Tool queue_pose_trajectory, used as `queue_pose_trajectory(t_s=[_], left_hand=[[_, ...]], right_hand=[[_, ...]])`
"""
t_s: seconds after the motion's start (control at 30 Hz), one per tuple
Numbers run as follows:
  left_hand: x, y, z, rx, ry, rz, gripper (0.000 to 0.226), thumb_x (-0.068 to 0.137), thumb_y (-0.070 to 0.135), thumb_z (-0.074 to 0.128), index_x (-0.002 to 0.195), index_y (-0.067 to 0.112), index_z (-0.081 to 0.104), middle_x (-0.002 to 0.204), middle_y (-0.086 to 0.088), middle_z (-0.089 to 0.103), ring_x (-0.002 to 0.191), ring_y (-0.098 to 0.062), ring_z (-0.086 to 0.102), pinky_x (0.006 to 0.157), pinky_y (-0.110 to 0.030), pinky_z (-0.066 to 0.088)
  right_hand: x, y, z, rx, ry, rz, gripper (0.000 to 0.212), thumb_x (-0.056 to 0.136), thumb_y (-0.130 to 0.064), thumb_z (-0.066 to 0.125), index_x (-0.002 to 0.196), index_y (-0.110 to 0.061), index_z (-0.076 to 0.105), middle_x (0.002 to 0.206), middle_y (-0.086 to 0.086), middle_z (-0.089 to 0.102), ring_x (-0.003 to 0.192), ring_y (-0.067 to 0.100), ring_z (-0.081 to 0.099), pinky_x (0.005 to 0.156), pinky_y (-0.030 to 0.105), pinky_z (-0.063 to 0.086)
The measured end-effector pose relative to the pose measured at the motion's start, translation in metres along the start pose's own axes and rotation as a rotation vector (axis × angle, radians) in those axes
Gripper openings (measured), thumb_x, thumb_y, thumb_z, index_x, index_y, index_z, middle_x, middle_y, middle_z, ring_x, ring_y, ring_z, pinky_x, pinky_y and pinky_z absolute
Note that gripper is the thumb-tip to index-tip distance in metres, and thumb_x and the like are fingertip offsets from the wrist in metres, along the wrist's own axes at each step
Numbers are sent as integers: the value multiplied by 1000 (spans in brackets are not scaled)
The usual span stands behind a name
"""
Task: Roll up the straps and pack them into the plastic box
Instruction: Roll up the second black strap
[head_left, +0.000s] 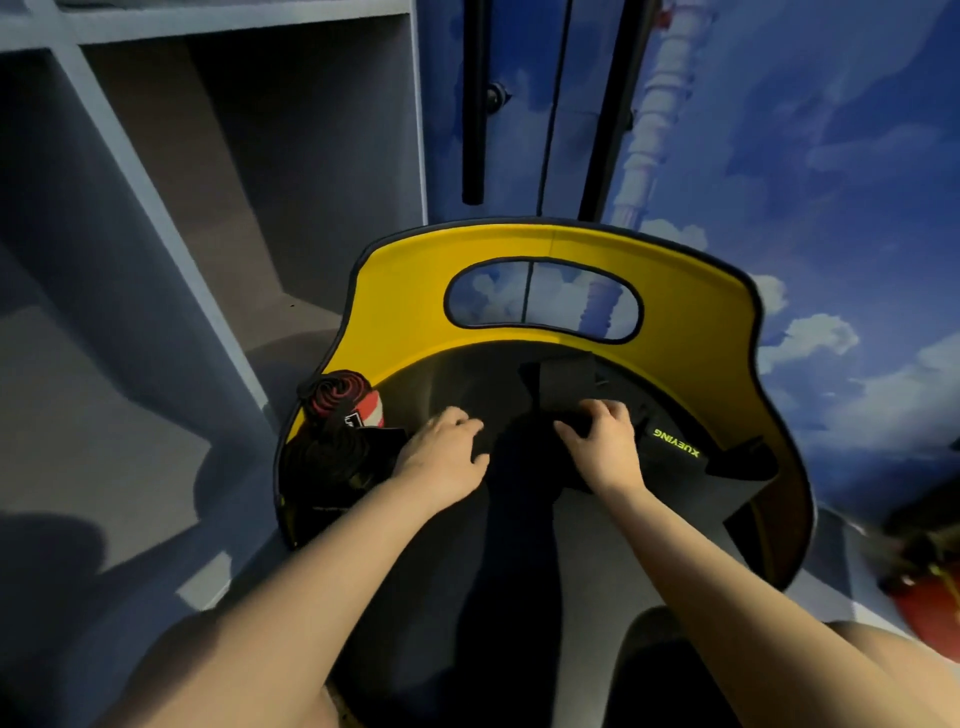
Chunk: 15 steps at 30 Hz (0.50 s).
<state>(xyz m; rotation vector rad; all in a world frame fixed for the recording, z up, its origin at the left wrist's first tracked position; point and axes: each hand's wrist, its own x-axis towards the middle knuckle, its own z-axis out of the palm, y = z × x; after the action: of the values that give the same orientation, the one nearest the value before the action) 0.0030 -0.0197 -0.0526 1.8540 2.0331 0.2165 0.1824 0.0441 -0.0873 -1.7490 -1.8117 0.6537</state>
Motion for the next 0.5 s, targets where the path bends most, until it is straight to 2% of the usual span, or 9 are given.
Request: queue_pose_trajectory(t_s=[0.1,0.23,0.33,0.4,0.5], left_hand=[[9,16,21,-98,-63,-5,44,97,31,45,140,22,39,144,3,31,130,-18,38,102,-33,39],[20,28,35,-347,-138,-61,42,99,25,41,140,26,37,144,-2,38,129,-19,42,105,-32,38],[31,32,37,-618,-151,-185,44,99,25,41,142,29,33,138,-5,47,123,-20,48,101,-29,38],[37,36,35,-812,-130,-248,43,98,25,43,140,33,37,130,-7,50,112,-20,52,102,-34,42],[41,42,25,-1040,-144,-272,46,93,18,56,134,36,45,135,-11,41,121,-22,47,93,-34,46]], right_hand=[[9,12,-6,45,-113,141,58,88,-27,64,134,-1,41,135,20,45,127,35,42,102,34,35],[20,18,-2,181,-177,216,66,83,-19,70,139,-6,39,137,14,51,129,27,46,102,30,36],[20,19,4,376,-192,184,65,81,-5,69,140,-10,41,139,11,49,131,21,44,105,27,36],[19,15,2,532,-223,172,63,82,3,66,139,-10,41,138,9,50,128,21,47,103,27,39],[20,5,-5,791,-278,194,61,84,7,60,139,-11,40,134,9,53,116,22,57,96,34,48]])
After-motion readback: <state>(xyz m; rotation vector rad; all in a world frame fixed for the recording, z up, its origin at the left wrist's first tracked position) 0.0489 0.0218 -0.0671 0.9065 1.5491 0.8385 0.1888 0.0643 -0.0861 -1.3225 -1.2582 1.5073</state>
